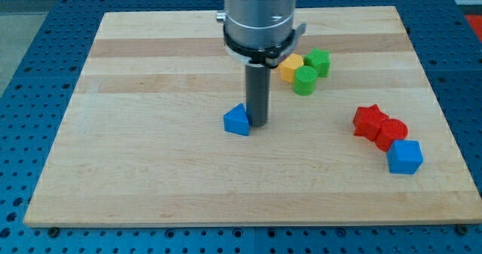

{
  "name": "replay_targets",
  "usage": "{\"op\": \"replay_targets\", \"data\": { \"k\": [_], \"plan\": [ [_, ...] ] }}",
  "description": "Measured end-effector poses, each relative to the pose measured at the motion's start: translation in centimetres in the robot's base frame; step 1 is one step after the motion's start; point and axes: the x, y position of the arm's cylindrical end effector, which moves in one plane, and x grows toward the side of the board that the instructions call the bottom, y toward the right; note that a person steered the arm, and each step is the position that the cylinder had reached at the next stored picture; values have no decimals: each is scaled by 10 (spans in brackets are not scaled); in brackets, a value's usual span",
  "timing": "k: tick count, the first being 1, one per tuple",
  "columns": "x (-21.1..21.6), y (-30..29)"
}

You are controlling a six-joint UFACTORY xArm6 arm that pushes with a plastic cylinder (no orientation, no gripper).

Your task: Slide the red circle closer to the blue triangle

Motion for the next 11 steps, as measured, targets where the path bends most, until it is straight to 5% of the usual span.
{"op": "replay_targets", "data": {
  "k": [4,11],
  "plan": [
    [-5,-89],
    [57,-193]
  ]
}}
